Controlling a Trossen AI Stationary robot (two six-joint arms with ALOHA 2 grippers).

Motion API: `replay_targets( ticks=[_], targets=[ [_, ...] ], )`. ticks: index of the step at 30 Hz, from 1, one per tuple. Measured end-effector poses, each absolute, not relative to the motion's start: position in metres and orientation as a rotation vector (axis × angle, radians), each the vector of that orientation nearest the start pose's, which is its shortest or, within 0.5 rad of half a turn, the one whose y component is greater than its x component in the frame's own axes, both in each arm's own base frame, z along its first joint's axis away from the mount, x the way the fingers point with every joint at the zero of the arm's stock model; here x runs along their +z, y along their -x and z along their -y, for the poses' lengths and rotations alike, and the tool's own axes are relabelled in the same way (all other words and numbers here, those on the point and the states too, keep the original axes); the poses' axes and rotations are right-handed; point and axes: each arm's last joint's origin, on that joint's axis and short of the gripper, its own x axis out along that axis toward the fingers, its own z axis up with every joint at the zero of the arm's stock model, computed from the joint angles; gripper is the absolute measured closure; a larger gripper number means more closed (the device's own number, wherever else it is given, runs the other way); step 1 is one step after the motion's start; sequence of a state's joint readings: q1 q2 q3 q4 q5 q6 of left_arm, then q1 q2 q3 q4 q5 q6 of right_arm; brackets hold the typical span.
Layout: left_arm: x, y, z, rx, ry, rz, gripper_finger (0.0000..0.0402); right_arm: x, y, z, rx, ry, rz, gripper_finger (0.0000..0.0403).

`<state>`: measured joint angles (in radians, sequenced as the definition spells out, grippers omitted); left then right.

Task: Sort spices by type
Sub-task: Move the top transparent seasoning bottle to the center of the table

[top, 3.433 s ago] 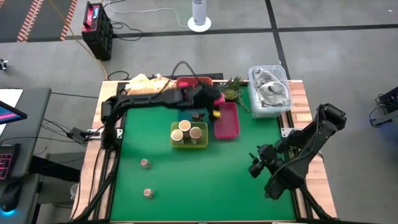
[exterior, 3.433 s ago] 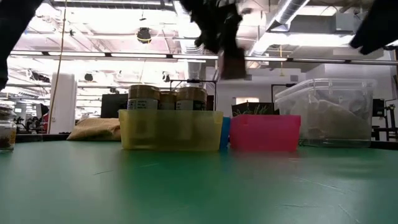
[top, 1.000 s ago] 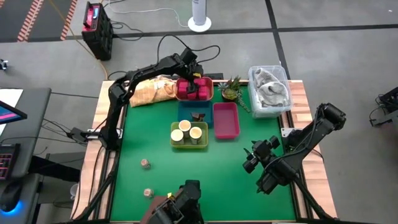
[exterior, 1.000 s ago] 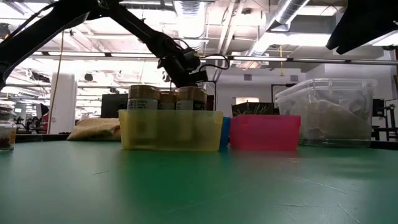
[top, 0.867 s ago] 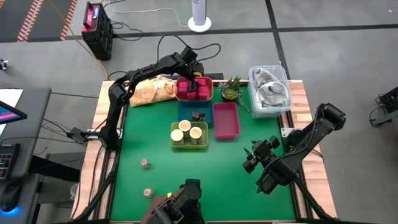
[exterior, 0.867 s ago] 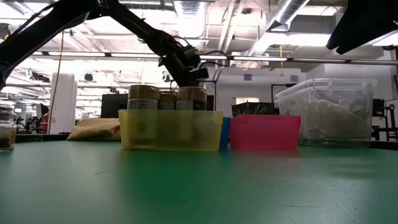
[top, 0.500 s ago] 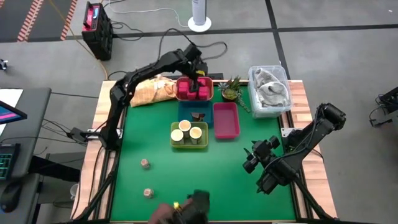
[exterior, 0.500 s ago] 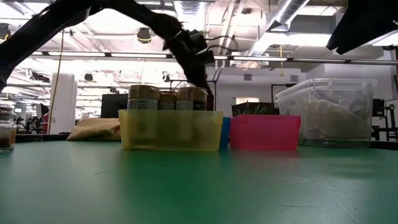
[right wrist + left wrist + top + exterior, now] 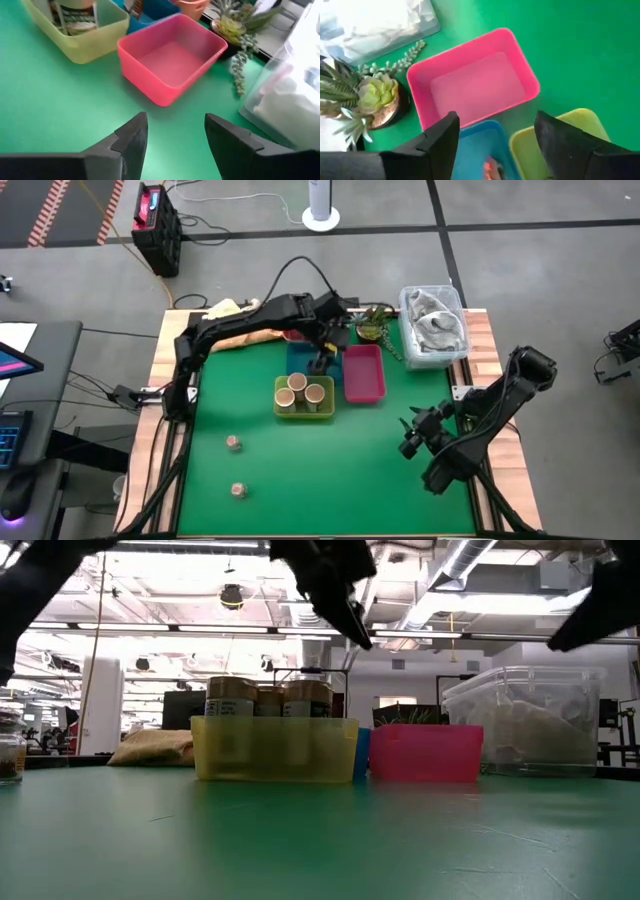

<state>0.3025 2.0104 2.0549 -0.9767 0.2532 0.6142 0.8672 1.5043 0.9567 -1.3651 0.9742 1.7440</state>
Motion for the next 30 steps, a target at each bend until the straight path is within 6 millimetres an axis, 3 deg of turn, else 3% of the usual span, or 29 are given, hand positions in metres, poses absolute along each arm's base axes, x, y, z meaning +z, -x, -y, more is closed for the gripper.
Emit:
replay_targets(
  ticks=[7, 16, 24, 30],
  targets=[
    [0.337, -0.388, -0.053, -0.179, -0.361, -0.961, 0.0169, 0.211, -0.157, -0.15, -0.827, -0.075, -0.612, 0.02],
    [0.326, -0.329, 0.024, -0.138, -0.145, -1.022, 0.0171, 0.226, -0.179, -0.155, -0.757, -0.046, -0.648, 0.0202],
    [0.311, -0.274, 0.076, -0.048, 0.099, -1.087, 0.0171, 0.234, -0.195, -0.151, -0.745, -0.026, -0.657, 0.0192],
    [0.282, -0.241, 0.099, 0.168, 0.07, -1.271, 0.0171, 0.236, -0.198, -0.145, -0.752, 0.025, -0.669, 0.0168]
  ],
)
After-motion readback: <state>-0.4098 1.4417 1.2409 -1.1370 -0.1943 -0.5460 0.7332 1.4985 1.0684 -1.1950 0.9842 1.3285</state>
